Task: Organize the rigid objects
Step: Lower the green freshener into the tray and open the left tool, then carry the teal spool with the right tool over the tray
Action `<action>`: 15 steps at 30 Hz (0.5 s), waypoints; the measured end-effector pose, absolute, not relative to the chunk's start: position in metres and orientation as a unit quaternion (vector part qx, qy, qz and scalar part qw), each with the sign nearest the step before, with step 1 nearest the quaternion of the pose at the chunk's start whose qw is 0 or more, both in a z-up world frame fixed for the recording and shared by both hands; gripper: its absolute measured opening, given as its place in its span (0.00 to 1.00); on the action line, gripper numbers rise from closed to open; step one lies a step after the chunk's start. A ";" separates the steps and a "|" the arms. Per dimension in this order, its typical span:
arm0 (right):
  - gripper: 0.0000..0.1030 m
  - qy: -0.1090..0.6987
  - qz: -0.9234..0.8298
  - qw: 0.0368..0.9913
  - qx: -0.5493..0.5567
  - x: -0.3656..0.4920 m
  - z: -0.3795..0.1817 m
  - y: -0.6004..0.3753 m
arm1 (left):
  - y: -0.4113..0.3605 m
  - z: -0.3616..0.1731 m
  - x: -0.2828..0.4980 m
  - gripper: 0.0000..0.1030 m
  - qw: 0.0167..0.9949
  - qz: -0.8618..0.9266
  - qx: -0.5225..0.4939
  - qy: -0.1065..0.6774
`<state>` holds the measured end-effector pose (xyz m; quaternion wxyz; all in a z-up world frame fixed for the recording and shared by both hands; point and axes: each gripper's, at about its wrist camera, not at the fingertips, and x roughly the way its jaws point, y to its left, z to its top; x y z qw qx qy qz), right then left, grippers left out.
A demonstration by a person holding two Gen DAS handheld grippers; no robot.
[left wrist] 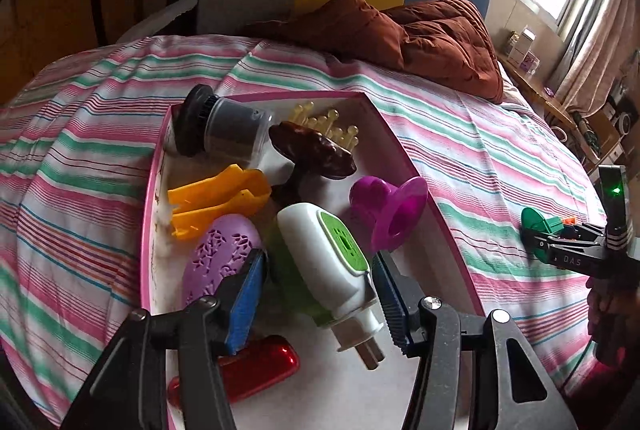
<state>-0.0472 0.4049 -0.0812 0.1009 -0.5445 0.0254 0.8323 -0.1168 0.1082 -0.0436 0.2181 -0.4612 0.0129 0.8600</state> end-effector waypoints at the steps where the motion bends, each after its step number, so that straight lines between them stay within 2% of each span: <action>1: 0.58 0.025 0.832 0.101 -0.545 -0.047 -0.081 0.405 | 0.106 -0.042 -0.114 0.59 0.216 0.863 -0.457 0.013; 3: 0.58 0.026 0.832 0.101 -0.544 -0.047 -0.081 0.405 | 0.102 -0.038 -0.109 0.62 0.215 0.866 -0.451 0.012; 9: 0.58 0.018 0.834 0.104 -0.542 -0.048 -0.081 0.403 | 0.084 -0.028 -0.091 0.62 0.199 0.876 -0.439 -0.002; 15: 0.58 -0.001 0.836 0.109 -0.538 -0.051 -0.080 0.400 | 0.074 -0.015 -0.069 0.62 0.171 0.891 -0.420 0.016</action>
